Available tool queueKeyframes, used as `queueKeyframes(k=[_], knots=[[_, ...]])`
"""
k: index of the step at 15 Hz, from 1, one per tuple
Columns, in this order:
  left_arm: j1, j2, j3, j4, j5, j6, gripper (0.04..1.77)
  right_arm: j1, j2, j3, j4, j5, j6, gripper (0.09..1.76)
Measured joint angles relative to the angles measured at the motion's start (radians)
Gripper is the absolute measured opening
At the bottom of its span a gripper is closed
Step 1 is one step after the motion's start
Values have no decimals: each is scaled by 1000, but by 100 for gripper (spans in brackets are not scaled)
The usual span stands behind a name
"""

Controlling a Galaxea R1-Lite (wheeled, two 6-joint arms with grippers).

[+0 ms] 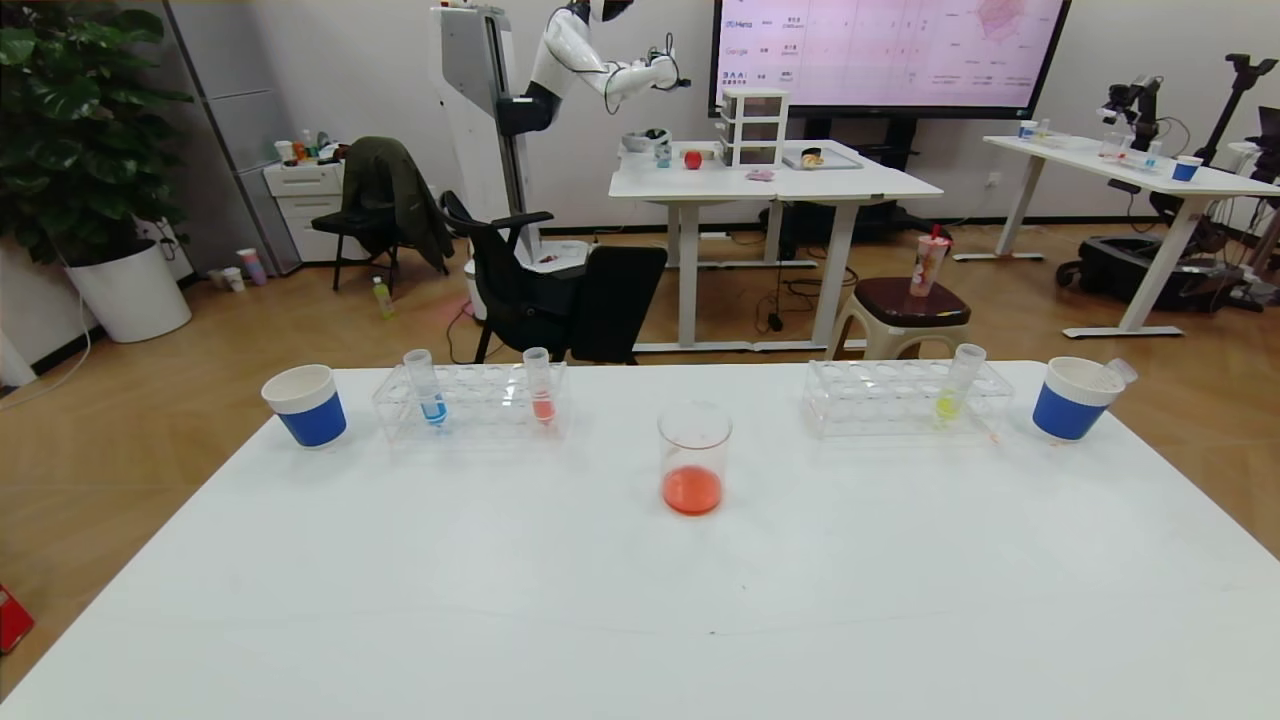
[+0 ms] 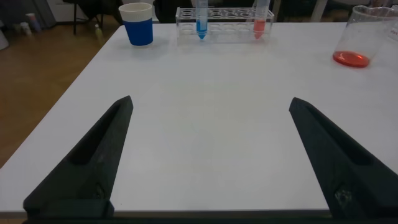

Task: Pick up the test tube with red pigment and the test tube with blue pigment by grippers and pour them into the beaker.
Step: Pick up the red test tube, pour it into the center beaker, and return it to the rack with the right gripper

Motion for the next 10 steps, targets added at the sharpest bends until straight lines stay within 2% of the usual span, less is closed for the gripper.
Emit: queueKeyframes(k=[3,7,10], knots=[[0,0,0,0,0,0,175,8,-108,142,-23,11,3,174],[0,0,0,0,0,0,175,9,-144,329,-61,18,2,174],[0,0,0,0,0,0,175,11,-148,402,30,65,2,174]])
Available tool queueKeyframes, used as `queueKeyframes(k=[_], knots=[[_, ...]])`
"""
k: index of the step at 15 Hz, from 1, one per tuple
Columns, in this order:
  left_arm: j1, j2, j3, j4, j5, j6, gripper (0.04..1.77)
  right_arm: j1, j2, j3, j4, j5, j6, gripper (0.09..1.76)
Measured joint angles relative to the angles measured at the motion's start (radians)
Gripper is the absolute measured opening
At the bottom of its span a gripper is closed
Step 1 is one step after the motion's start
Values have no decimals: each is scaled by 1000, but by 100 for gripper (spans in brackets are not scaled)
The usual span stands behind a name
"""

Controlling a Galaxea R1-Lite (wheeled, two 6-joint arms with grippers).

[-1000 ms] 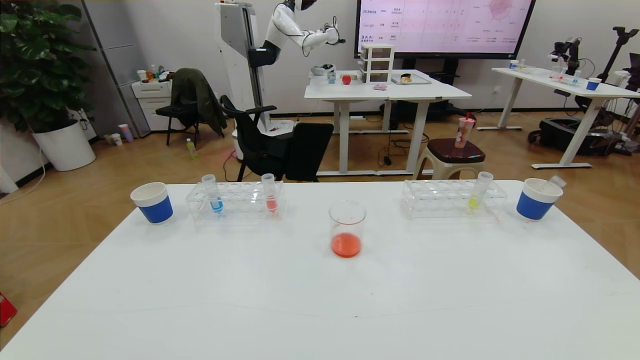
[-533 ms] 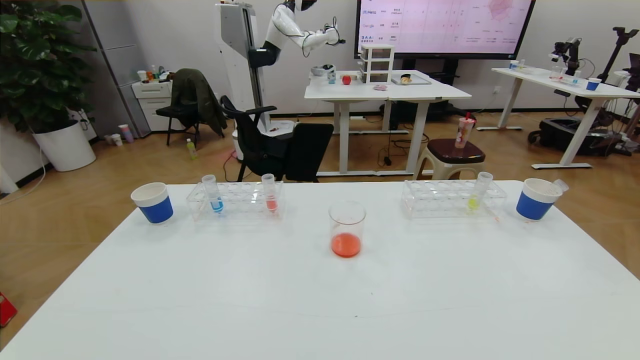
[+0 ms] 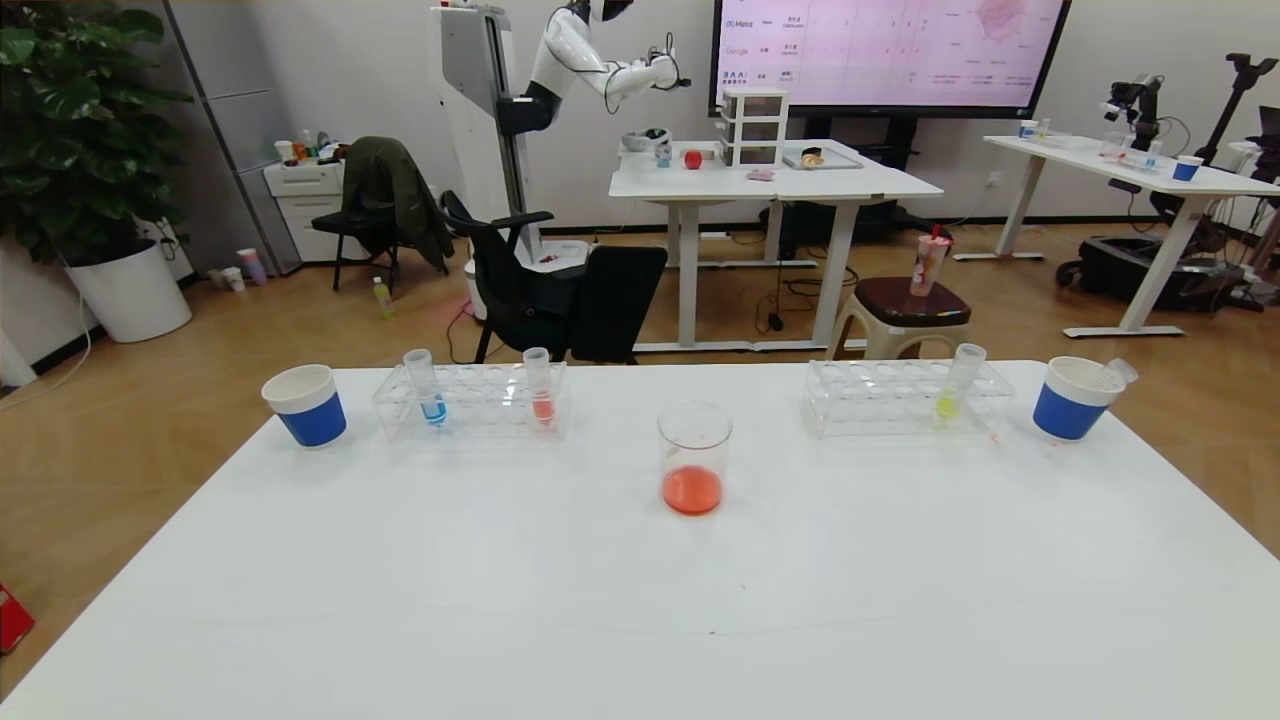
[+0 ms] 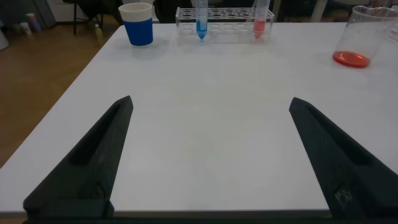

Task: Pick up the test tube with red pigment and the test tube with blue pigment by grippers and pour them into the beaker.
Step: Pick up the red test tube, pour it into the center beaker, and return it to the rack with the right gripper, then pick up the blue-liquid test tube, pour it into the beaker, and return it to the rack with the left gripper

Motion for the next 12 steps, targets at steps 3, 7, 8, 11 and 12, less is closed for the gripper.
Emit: queueKeyframes(k=[3,7,8,11,12], knots=[[0,0,0,0,0,0,175,0,0,9,-9,0,13,174],[0,0,0,0,0,3,175,0,0,14,-20,-3,48,174],[0,0,0,-3,-1,8,175,0,0,14,-20,-3,48,174],[-1,11,-58,-20,-19,30,175,-1,0,15,-20,-3,49,174],[-1,38,-92,-22,-28,36,175,-1,0,15,-20,-3,49,174]])
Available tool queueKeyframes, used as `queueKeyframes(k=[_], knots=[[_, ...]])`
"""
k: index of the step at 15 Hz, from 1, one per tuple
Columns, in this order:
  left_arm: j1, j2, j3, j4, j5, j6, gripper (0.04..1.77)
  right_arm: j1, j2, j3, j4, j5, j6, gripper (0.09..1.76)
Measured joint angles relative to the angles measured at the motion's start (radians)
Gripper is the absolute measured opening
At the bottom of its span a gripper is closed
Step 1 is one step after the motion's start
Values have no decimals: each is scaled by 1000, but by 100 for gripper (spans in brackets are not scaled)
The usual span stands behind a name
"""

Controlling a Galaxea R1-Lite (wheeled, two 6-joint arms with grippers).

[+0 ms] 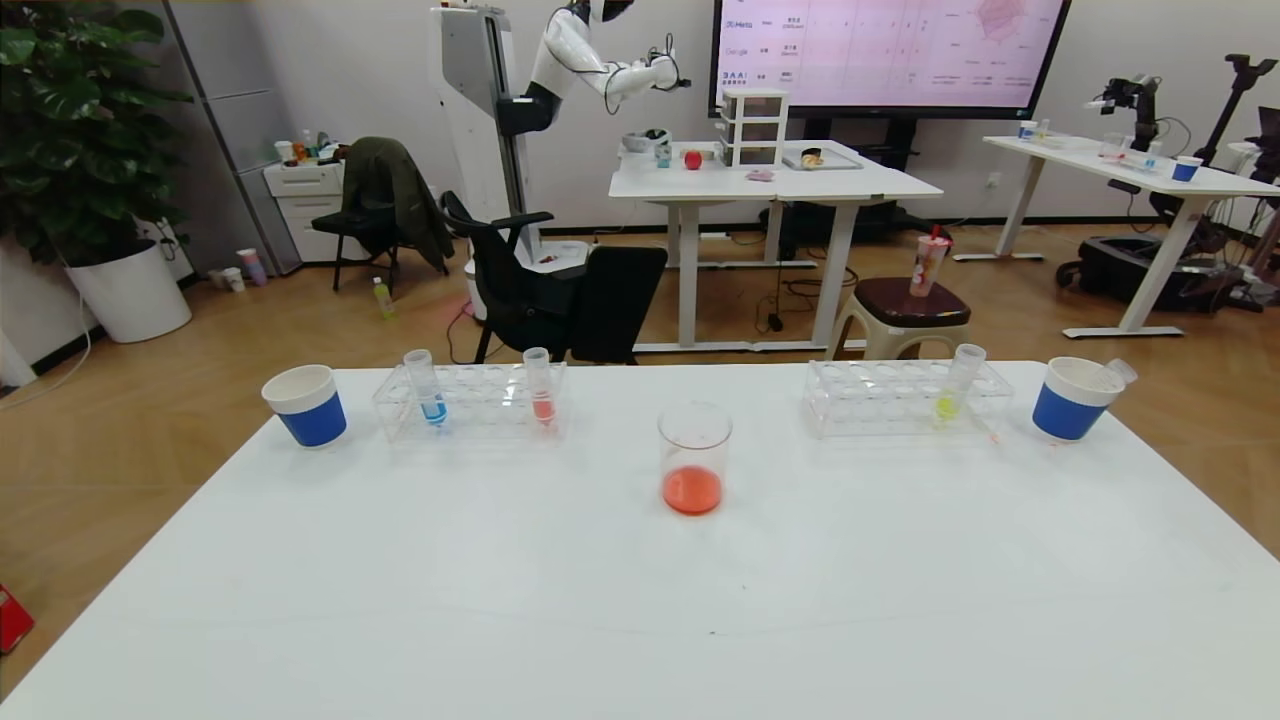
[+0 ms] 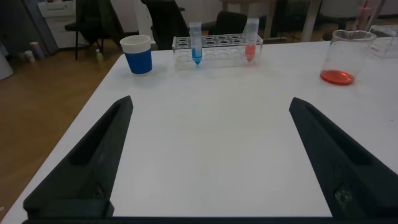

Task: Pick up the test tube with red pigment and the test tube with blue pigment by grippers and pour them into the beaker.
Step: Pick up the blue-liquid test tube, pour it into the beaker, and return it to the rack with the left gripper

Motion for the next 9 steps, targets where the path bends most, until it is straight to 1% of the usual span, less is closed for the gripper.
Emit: queueKeyframes(k=[2,4,6,9], knots=[[-3,103,-85,-21,-10,-2,175,0,0,0,0,0,0,174],[-12,260,-158,-100,-14,-13,175,0,0,0,0,0,0,174],[-16,450,-206,-235,-15,-19,175,0,0,0,0,0,0,174],[-13,792,-259,-534,-15,-23,175,0,0,0,0,0,0,174]])
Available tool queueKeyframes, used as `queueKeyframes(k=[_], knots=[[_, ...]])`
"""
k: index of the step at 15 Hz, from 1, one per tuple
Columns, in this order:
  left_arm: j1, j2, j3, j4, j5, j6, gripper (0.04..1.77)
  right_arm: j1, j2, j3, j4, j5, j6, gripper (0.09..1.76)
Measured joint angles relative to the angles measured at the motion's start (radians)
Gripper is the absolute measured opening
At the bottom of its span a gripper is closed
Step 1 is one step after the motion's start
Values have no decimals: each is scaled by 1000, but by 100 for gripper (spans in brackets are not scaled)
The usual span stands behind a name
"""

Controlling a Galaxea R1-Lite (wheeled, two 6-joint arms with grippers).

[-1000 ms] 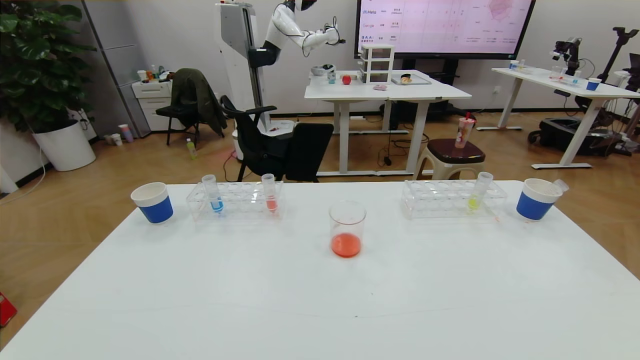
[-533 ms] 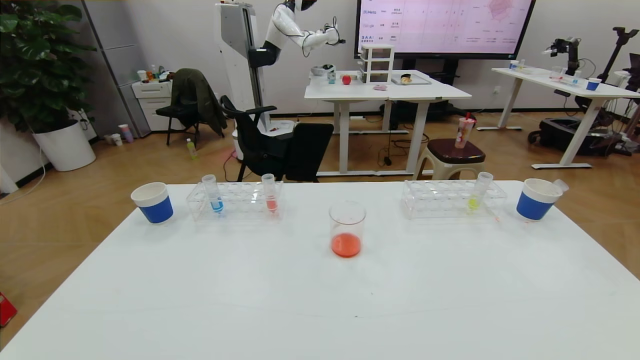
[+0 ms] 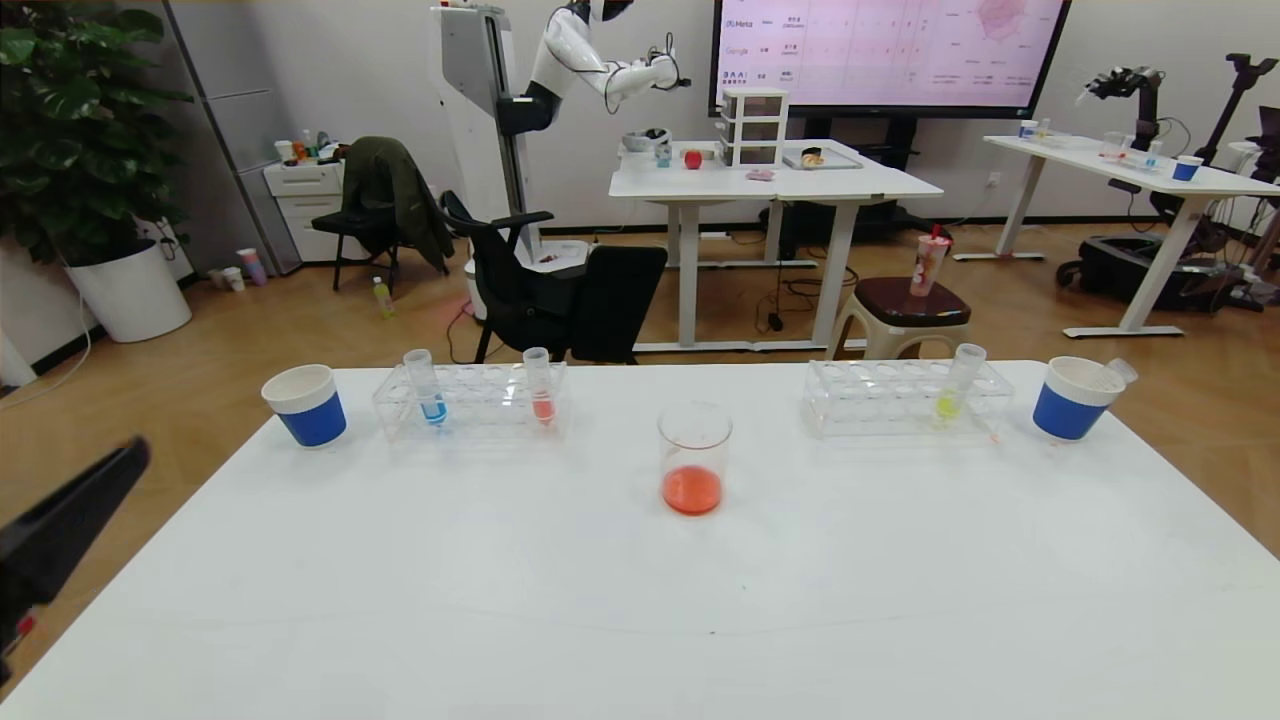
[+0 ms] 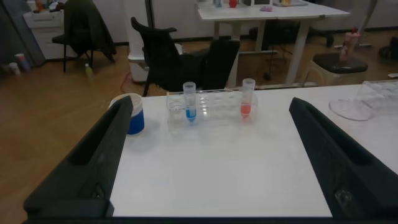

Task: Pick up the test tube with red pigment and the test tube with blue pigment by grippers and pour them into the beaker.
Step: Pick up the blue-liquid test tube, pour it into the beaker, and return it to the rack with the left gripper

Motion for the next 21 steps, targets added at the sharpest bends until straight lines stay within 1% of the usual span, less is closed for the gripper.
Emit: queueKeyframes(k=[2,7,10,11,13,15,18,21], knots=[[7,231,-33,-188,1,0,175,0,0,0,0,0,0,174],[30,764,-124,-602,9,-3,175,0,0,0,0,0,0,174],[38,1059,-189,-855,36,-8,175,0,0,0,0,0,0,174],[39,1142,-213,-909,46,-10,175,0,0,0,0,0,0,174],[38,1274,-269,-961,55,-13,175,0,0,0,0,0,0,174],[31,1358,-320,-968,57,-11,175,0,0,0,0,0,0,174],[27,1424,-396,-969,63,-13,175,0,0,0,0,0,0,174],[25,1483,-503,-953,67,-9,175,0,0,0,0,0,0,174]])
